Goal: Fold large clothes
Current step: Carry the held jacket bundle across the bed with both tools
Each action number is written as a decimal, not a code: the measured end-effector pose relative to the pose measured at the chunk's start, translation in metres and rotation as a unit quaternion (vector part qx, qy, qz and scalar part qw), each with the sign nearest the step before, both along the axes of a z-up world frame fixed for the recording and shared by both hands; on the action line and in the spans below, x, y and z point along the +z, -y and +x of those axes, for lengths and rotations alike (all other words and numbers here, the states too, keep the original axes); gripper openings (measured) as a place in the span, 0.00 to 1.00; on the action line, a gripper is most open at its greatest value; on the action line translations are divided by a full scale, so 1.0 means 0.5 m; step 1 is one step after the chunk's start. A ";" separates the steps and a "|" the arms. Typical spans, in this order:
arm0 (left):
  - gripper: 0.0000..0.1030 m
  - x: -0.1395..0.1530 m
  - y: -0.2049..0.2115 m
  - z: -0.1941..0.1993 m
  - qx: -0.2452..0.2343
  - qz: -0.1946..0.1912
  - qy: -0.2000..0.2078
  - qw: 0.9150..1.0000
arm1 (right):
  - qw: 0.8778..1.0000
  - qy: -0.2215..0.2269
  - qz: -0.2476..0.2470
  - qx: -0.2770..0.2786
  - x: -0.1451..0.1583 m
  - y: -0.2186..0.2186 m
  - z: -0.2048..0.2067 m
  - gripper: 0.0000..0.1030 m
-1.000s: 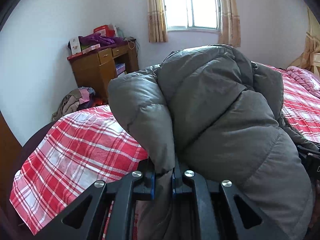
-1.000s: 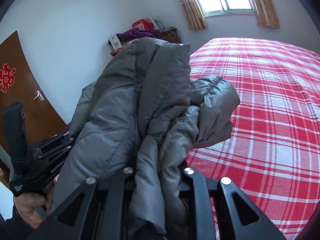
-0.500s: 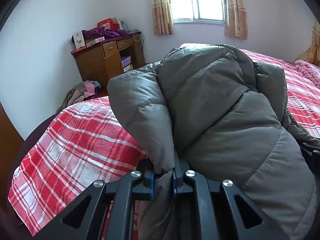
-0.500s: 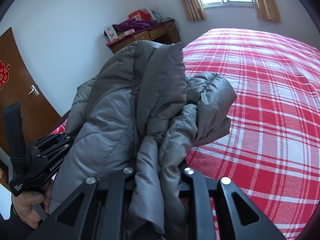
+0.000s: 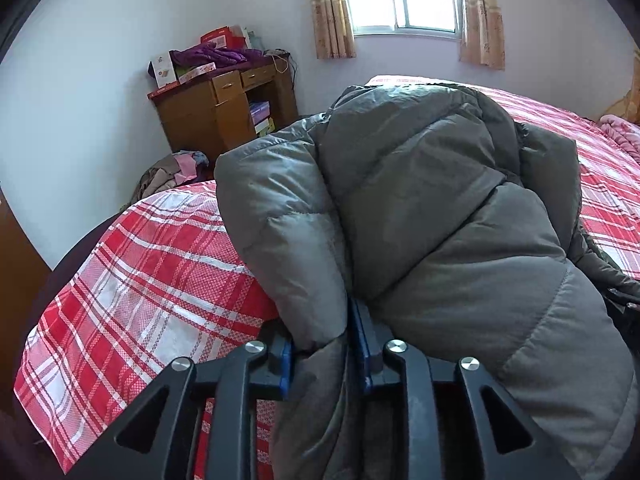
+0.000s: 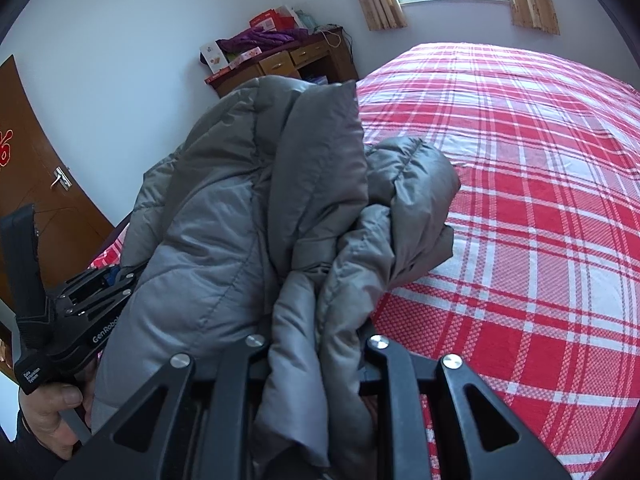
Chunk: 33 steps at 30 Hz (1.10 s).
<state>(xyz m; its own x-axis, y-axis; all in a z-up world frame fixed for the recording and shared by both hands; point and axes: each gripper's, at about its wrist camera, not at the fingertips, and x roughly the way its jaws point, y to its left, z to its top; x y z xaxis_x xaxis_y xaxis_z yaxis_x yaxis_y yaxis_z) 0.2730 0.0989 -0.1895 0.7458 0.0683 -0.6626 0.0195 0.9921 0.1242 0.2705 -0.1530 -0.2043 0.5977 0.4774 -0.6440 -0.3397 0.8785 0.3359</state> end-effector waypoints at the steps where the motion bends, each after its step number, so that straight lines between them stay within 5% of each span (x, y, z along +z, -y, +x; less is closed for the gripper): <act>1: 0.30 -0.002 -0.001 0.002 0.002 0.002 0.000 1.000 | 1.000 -0.002 0.000 -0.001 -0.003 0.000 0.002 0.21; 12: 0.60 -0.021 -0.016 0.014 0.026 0.006 0.004 1.000 | 1.000 -0.013 -0.005 -0.003 -0.023 0.001 0.017 0.30; 33: 0.70 -0.047 -0.038 0.022 0.043 -0.015 0.013 0.999 | 0.999 -0.021 -0.031 -0.011 -0.045 -0.027 0.023 0.35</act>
